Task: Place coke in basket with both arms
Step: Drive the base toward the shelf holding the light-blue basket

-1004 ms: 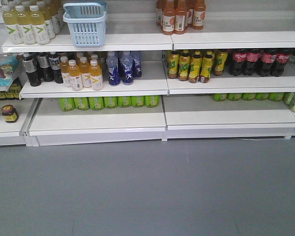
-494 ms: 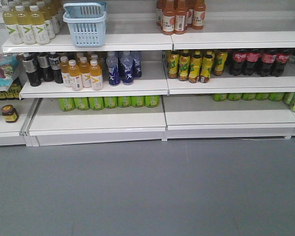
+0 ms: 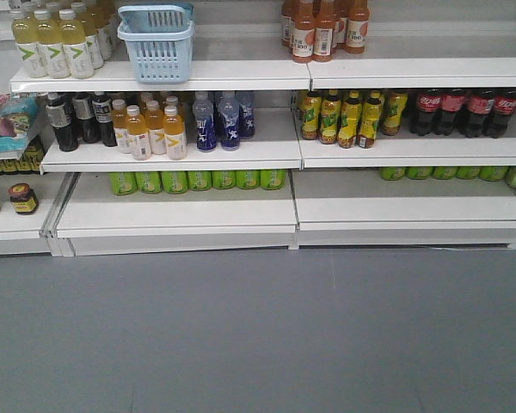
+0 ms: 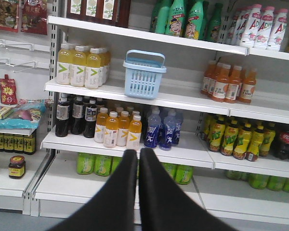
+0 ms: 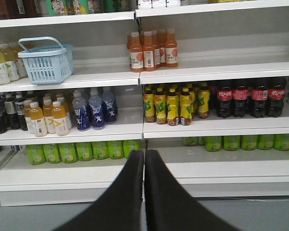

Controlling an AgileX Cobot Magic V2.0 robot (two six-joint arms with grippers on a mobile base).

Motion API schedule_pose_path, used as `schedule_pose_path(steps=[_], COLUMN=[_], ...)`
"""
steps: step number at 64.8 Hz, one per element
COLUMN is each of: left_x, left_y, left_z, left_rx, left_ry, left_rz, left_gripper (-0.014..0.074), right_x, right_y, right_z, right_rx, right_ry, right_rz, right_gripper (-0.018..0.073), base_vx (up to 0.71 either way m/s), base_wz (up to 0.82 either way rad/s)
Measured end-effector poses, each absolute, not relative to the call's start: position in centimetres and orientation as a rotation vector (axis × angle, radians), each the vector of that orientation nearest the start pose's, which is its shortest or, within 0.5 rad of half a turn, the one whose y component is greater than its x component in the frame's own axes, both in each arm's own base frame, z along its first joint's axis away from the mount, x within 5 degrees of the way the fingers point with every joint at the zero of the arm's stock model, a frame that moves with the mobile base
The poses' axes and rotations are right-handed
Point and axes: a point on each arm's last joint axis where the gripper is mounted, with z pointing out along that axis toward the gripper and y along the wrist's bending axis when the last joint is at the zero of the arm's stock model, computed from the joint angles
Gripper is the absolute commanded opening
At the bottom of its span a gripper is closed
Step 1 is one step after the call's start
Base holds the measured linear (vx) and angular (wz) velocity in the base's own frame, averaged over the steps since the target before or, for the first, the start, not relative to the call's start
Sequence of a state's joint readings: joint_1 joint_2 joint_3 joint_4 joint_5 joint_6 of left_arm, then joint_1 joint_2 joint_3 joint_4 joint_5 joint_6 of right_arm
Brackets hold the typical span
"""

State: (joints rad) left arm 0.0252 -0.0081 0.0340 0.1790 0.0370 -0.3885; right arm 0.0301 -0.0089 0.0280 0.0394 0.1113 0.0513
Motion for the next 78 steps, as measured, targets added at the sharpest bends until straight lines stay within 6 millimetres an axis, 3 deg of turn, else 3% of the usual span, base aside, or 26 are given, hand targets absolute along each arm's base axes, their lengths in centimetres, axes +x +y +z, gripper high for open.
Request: schedule_pose_path(steps=[78], left_x=[5.72], left_y=[0.21], left_z=[19.88], left_rx=[-0.186], left_ry=[1.536], left_rz=[-0.141], left_gripper=[-0.0006], right_x=[5.68], right_y=[0.21], right_z=[19.41], right_rx=[0.045], right_ry=[1.614], right_rz=[0.097], right_gripper=[-0.0004], base_vx=[0.10], base_wz=[0.08])
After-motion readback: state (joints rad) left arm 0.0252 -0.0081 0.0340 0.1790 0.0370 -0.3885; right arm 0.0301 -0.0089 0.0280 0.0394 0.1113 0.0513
